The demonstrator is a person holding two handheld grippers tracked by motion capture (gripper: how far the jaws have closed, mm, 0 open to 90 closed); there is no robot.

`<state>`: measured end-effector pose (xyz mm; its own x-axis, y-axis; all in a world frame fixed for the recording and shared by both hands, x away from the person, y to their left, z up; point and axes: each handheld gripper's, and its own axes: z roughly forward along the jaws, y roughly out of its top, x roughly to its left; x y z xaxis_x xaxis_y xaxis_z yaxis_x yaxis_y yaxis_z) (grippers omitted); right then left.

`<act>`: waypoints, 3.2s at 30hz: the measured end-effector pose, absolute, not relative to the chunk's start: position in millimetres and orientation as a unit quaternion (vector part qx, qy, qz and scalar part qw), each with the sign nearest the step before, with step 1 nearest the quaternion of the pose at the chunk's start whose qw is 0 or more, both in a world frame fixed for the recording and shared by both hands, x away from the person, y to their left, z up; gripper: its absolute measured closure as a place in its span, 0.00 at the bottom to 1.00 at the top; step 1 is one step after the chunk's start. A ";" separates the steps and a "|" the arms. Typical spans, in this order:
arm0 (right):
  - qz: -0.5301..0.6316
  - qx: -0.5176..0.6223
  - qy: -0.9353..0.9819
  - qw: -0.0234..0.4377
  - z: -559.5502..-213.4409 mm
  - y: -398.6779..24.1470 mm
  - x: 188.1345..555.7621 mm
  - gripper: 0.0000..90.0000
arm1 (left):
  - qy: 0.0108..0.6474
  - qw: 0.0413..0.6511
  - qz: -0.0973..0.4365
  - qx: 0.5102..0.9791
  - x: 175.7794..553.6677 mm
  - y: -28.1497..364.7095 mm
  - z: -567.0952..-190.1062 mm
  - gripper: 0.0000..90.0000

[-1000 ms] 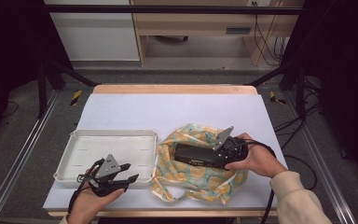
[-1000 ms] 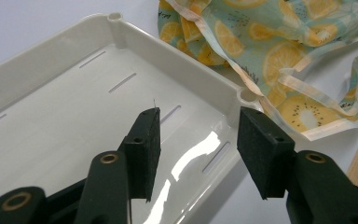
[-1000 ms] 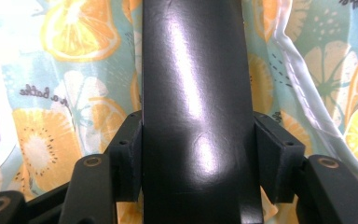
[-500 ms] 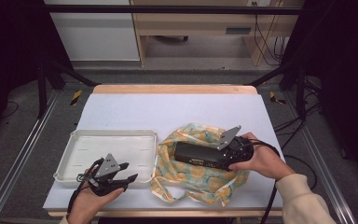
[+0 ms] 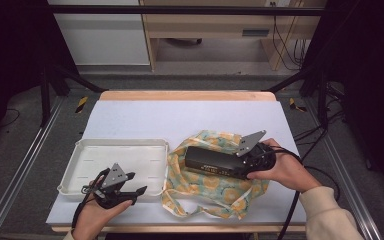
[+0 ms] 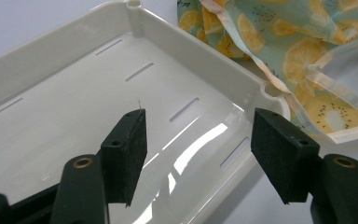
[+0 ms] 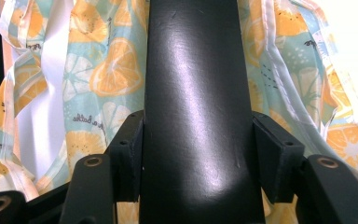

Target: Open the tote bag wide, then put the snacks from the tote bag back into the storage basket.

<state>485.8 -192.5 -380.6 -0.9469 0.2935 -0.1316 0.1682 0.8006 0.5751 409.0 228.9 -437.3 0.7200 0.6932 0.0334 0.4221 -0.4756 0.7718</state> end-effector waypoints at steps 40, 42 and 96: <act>0.287 0.117 0.945 0.101 -382.3 -189.3 483.4 0.48 | 0.327 0.382 0.172 0.847 408.4 227.0 -438.4 0.41; 0.287 0.117 0.945 0.101 -379.8 -192.4 481.6 0.48 | 0.328 0.383 0.172 0.846 408.5 227.2 -438.5 0.41; 0.328 0.112 0.928 0.137 -328.8 -157.2 499.3 0.48 | 0.235 0.337 0.169 0.896 465.0 233.0 -364.8 0.11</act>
<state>499.3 -157.2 -328.8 -0.9371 0.2985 -0.1811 0.1185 0.7598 0.6392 465.0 233.0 -364.8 0.8325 0.5351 0.1436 0.3074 -0.6618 0.6838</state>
